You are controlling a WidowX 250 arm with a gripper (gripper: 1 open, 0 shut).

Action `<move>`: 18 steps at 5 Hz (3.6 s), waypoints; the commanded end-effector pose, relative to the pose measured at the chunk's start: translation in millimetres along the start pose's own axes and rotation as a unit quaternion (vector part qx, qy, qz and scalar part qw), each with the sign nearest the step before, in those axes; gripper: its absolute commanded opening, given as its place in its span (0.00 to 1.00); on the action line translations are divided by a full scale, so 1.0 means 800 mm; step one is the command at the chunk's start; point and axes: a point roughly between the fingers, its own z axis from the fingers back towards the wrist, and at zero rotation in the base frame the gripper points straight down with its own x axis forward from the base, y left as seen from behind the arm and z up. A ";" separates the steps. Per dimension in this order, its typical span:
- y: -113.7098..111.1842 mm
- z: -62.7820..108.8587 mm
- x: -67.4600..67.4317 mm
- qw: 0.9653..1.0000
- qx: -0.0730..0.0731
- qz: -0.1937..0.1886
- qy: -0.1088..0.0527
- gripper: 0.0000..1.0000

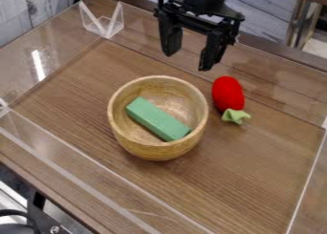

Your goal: Move the red fruit to the left

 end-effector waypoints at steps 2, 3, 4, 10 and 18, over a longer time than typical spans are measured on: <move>-0.022 -0.038 0.001 0.992 -0.019 0.123 -0.005 1.00; -0.041 -0.050 0.010 0.987 -0.028 0.155 -0.029 1.00; -0.064 -0.049 0.028 0.985 -0.040 0.162 -0.049 1.00; -0.045 -0.069 0.041 0.959 -0.054 0.250 -0.126 1.00; -0.072 -0.078 0.055 0.956 -0.050 0.240 -0.162 1.00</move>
